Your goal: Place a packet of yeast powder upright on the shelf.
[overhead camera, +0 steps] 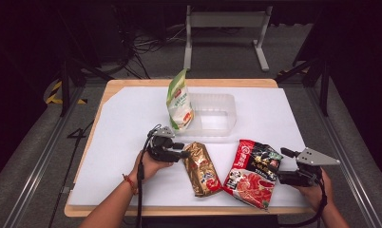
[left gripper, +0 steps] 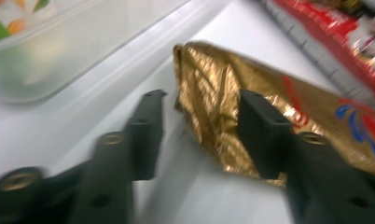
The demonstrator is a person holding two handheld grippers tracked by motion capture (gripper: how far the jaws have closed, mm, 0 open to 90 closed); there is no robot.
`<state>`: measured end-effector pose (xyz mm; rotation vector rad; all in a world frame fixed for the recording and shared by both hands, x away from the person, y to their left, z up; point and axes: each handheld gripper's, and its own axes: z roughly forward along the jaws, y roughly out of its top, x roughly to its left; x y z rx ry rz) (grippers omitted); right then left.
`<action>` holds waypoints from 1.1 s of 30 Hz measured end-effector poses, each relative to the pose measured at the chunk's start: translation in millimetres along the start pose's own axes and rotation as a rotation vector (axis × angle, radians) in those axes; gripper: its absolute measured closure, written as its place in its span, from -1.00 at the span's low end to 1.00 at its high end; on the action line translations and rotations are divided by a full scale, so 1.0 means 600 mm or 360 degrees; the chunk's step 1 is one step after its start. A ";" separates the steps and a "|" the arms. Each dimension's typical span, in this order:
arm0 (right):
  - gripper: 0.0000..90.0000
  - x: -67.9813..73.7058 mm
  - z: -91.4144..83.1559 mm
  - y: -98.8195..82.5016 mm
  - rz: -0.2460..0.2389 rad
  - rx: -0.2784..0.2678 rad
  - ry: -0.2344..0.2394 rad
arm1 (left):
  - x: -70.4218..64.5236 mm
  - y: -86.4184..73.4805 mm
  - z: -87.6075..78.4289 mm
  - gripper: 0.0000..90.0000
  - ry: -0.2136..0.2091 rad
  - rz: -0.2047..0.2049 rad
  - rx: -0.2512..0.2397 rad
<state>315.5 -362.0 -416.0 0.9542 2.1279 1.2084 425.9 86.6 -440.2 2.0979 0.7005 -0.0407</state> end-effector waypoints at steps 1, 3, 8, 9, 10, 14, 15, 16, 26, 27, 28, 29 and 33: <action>-0.53 -0.001 0.000 0.000 0.0004 -0.0001 0.0000 | 0.002 0.002 0.003 -0.09 -0.0006 -0.0021 -0.0010; -0.54 -0.002 -0.001 -0.001 0.0008 0.0001 -0.0004 | 0.005 0.005 0.008 -0.32 -0.0048 -0.0050 -0.0012; -0.54 -0.002 -0.001 0.000 0.0008 -0.0004 0.0000 | -0.003 0.017 0.034 -0.47 -0.0057 -0.0058 0.0013; -0.54 -0.002 0.000 0.000 0.0008 -0.0002 0.0000 | -0.003 0.018 0.039 -0.51 -0.0054 -0.0058 0.0026; -0.54 -0.001 0.000 0.000 0.0008 -0.0002 0.0001 | -0.005 0.019 0.047 -0.55 -0.0040 -0.0053 0.0060; -0.54 -0.003 0.000 -0.001 0.0016 -0.0001 -0.0002 | -0.005 0.019 0.058 -0.56 -0.0054 -0.0094 0.0068; -0.54 -0.004 0.000 -0.001 0.0021 -0.0003 -0.0001 | -0.004 0.019 0.058 -0.51 -0.0083 -0.0101 0.0061; -0.54 -0.005 0.000 -0.001 0.0025 -0.0002 -0.0003 | -0.004 0.019 0.058 -0.37 -0.0119 -0.0102 0.0061; -0.54 -0.009 0.003 0.003 0.0042 -0.0016 0.0007 | -0.002 0.009 0.034 0.84 -0.0092 -0.0107 -0.0104; -0.54 -0.009 0.004 0.004 0.0038 -0.0015 0.0007 | -0.004 0.008 0.031 0.85 -0.0076 -0.0110 -0.0110; -0.54 -0.009 0.004 0.004 0.0036 -0.0016 0.0008 | -0.007 0.008 0.028 0.86 -0.0055 -0.0101 -0.0116; -0.54 -0.010 0.004 0.004 0.0037 -0.0019 0.0010 | -0.009 0.008 0.024 0.86 -0.0043 -0.0091 -0.0137; -0.54 -0.010 0.004 0.005 0.0038 -0.0023 0.0010 | -0.018 0.011 -0.005 0.87 0.0010 -0.0083 -0.0253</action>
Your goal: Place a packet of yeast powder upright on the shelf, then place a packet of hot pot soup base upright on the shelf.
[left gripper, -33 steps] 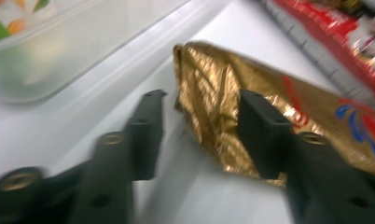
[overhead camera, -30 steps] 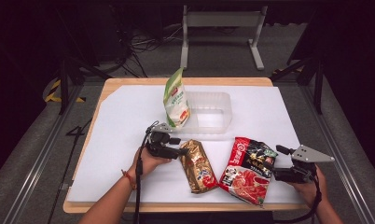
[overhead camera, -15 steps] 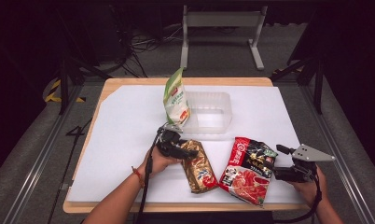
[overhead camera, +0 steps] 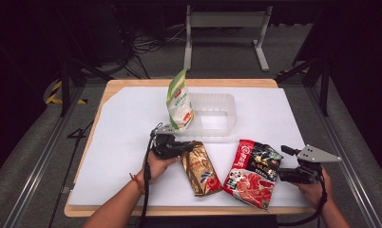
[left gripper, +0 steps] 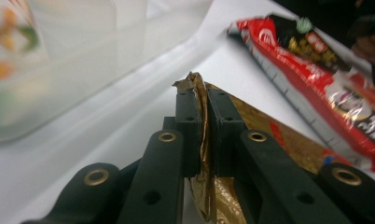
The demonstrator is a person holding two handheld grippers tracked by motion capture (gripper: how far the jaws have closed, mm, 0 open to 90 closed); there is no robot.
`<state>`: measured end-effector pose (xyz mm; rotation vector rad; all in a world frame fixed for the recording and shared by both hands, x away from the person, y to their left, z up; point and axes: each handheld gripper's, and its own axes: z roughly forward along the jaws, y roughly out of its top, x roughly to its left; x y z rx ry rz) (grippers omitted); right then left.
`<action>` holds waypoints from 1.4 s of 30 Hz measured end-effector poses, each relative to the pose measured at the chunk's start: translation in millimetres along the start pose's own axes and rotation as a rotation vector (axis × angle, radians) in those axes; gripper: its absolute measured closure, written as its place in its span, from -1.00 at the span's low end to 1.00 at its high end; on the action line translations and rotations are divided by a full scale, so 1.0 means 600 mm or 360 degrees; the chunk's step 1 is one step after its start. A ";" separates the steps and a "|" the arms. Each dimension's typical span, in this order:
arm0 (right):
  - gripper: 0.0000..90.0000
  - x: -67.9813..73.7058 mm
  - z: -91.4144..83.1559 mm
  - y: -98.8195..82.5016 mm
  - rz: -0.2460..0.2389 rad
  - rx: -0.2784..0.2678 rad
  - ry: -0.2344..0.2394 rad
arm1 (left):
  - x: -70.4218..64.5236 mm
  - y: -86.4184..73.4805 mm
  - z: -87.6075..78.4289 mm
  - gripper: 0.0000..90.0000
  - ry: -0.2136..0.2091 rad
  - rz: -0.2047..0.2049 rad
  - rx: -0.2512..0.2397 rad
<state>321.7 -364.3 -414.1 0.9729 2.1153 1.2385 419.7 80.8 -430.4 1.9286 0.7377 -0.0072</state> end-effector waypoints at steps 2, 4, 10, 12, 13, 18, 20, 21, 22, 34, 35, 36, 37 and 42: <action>-0.54 0.002 -0.002 0.000 -0.0004 -0.0001 0.0002 | -0.005 0.005 -0.017 0.88 -0.0006 0.0006 -0.0062; -0.54 0.002 -0.003 0.000 -0.0007 -0.0006 0.0000 | -0.014 0.008 -0.030 0.88 0.0007 0.0028 -0.0109; -0.54 0.000 0.001 0.006 0.0000 -0.0020 0.0006 | -0.031 0.018 -0.061 0.89 -0.0051 0.0029 -0.0230; -0.54 0.002 0.003 0.005 -0.0013 -0.0008 0.0013 | -0.036 0.023 -0.069 0.89 -0.0064 0.0024 -0.0274; -0.53 0.003 0.003 0.004 -0.0021 -0.0001 0.0014 | -0.039 0.026 -0.074 0.89 -0.0065 0.0025 -0.0296; -0.53 0.002 -0.002 0.003 -0.0017 -0.0018 0.0012 | -0.060 0.039 -0.093 0.90 -0.0055 0.0085 -0.0390; -0.54 0.003 -0.003 0.004 -0.0020 -0.0023 0.0010 | -0.068 0.043 -0.099 0.90 -0.0079 0.0106 -0.0423; -0.53 0.004 -0.004 0.004 -0.0021 -0.0019 0.0010 | -0.074 0.047 -0.102 0.90 -0.0074 0.0122 -0.0437; -0.53 0.004 -0.004 0.004 -0.0021 -0.0019 0.0010 | -0.074 0.047 -0.102 0.90 -0.0074 0.0122 -0.0437; -0.53 0.006 -0.003 0.002 -0.0019 -0.0007 0.0009 | -0.089 0.081 -0.112 0.90 -0.0030 0.0099 -0.0592; -0.53 0.006 -0.003 0.001 -0.0017 -0.0007 0.0008 | -0.087 0.085 -0.112 0.90 -0.0019 0.0092 -0.0602; -0.53 0.006 -0.003 0.001 -0.0017 -0.0007 0.0008 | -0.087 0.085 -0.112 0.90 -0.0019 0.0092 -0.0602; -0.54 0.006 -0.003 0.001 -0.0017 -0.0003 0.0005 | -0.085 0.090 -0.112 0.90 0.0010 0.0088 -0.0612; -0.53 0.006 -0.002 0.000 -0.0020 0.0002 0.0002 | -0.072 0.111 -0.099 0.90 0.0059 0.0023 -0.0643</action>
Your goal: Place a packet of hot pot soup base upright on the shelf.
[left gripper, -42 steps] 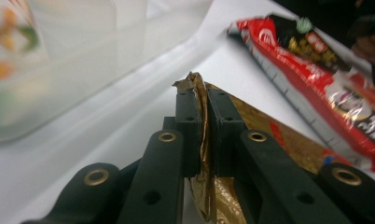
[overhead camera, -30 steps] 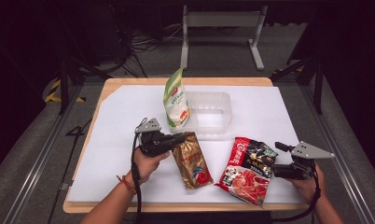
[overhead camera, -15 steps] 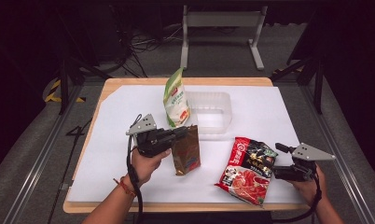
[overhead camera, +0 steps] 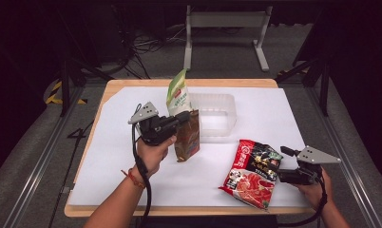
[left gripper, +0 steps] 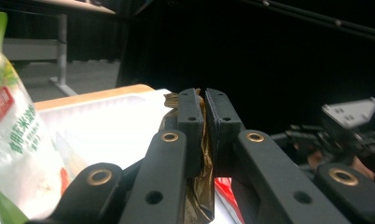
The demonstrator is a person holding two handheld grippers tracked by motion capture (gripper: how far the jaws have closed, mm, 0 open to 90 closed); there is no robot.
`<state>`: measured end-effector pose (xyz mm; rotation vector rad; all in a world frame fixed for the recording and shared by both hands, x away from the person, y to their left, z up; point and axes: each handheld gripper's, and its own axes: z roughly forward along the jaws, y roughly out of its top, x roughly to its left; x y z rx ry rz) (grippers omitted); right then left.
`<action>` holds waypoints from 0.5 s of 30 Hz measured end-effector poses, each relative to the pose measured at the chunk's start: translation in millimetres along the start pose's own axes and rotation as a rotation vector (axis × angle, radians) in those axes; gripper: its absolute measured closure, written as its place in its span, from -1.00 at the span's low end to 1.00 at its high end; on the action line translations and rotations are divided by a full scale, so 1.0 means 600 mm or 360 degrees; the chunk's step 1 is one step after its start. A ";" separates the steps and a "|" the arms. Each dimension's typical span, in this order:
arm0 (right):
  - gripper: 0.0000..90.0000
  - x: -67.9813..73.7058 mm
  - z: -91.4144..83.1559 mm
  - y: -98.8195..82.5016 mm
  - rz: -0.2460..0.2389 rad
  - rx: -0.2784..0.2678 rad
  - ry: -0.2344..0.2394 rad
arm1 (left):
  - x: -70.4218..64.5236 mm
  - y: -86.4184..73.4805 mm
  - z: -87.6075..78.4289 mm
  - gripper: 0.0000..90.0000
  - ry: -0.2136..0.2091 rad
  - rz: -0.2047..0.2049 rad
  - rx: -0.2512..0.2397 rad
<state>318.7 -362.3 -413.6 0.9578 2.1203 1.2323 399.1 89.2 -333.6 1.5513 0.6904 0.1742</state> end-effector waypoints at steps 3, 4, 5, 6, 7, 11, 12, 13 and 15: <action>-0.53 0.000 0.000 -0.001 -0.0007 0.0007 -0.0003 | -0.001 0.009 0.014 0.90 0.0035 0.0019 0.0000; -0.53 0.000 0.000 -0.001 -0.0004 0.0005 0.0000 | -0.001 0.012 0.018 0.90 0.0042 0.0028 0.0003; -0.53 0.000 0.000 -0.001 -0.0004 0.0005 0.0000 | -0.002 0.017 0.022 0.90 0.0065 0.0037 -0.0005; -0.53 -0.001 0.000 -0.001 -0.0001 0.0005 0.0000 | -0.002 0.022 0.026 0.90 0.0074 0.0034 -0.0006; -0.53 -0.001 0.000 -0.001 -0.0004 0.0005 -0.0001 | -0.001 0.024 0.029 0.90 0.0072 0.0029 -0.0010; -0.53 -0.001 -0.002 -0.002 -0.0006 0.0003 -0.0002 | 0.003 0.038 0.042 0.90 0.0141 0.0054 -0.0019; -0.53 -0.001 -0.002 -0.002 -0.0003 0.0002 -0.0004 | 0.006 0.041 0.046 0.90 0.0162 0.0060 -0.0018; -0.53 -0.001 -0.002 -0.002 -0.0003 -0.0001 -0.0002 | 0.008 0.043 0.049 0.90 0.0190 0.0071 -0.0018; -0.53 -0.001 -0.002 -0.002 -0.0004 0.0002 -0.0005 | 0.014 0.047 0.055 0.90 0.0209 0.0044 -0.0032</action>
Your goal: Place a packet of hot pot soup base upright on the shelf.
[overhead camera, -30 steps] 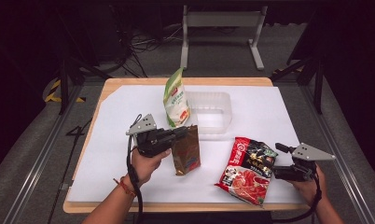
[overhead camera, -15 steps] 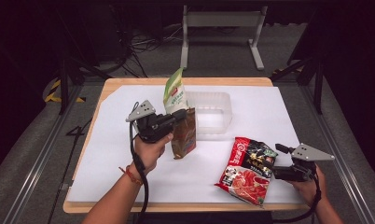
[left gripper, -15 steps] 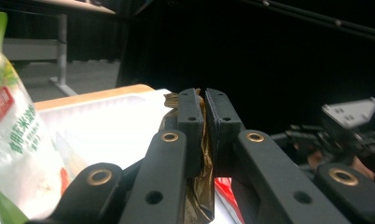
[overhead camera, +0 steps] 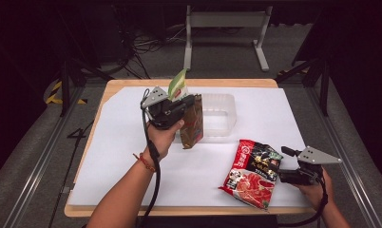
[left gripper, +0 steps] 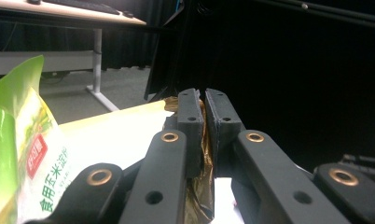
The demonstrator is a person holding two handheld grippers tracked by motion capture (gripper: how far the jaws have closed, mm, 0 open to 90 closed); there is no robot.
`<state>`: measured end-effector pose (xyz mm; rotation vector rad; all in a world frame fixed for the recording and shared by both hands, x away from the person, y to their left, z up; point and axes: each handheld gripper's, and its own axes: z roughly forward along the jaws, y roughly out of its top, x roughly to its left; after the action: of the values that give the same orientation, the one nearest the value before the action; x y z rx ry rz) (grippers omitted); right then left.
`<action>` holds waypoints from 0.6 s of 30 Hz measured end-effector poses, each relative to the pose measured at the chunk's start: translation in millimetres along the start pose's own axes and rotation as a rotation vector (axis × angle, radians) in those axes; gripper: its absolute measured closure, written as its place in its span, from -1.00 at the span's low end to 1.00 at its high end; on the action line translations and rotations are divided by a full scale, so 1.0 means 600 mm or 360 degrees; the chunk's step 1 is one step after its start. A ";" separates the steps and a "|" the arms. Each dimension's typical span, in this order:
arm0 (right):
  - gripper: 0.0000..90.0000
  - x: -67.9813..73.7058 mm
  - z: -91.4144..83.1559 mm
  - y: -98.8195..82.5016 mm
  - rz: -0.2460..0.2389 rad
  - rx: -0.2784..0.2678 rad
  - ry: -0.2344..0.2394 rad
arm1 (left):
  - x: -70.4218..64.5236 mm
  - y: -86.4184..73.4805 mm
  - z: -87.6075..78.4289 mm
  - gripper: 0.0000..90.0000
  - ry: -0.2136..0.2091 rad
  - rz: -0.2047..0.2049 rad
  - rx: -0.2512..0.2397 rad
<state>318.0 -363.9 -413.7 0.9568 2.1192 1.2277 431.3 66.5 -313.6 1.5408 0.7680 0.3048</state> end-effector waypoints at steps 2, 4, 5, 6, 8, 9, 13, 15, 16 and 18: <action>-0.54 0.000 0.000 0.000 -0.0004 0.0004 0.0000 | 0.002 0.004 0.005 0.90 0.0041 0.0027 -0.0002; -0.54 0.001 0.001 0.000 -0.0005 0.0007 0.0001 | 0.006 0.008 0.009 0.90 0.0072 0.0022 -0.0015; -0.54 0.001 0.001 0.000 -0.0006 0.0007 0.0001 | 0.008 0.009 0.011 0.90 0.0075 0.0022 -0.0016; -0.54 0.000 0.001 -0.001 -0.0006 0.0007 0.0001 | 0.010 0.010 0.014 0.90 0.0082 0.0011 -0.0022; -0.54 0.000 0.001 -0.001 -0.0003 0.0007 0.0001 | 0.014 0.010 0.021 0.90 0.0101 0.0000 -0.0014; -0.54 0.000 0.001 -0.001 -0.0001 0.0006 0.0004 | 0.015 0.009 0.025 0.90 0.0124 0.0011 -0.0008; -0.54 0.000 0.000 -0.001 -0.0003 0.0006 0.0001 | 0.023 0.008 0.036 0.90 0.0198 0.0011 -0.0014; -0.54 0.000 0.000 -0.001 -0.0003 0.0007 0.0001 | 0.027 0.011 0.041 0.90 0.0233 0.0014 -0.0020; -0.54 0.000 0.000 -0.002 -0.0002 0.0006 0.0003 | 0.029 0.012 0.043 0.90 0.0248 0.0015 -0.0024; -0.54 -0.001 0.000 -0.002 0.0000 0.0008 0.0002 | 0.030 0.016 0.048 0.90 0.0274 0.0021 -0.0028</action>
<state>317.9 -364.9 -414.8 0.9584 2.1242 1.2235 465.2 55.9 -313.2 1.5173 0.8877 0.4572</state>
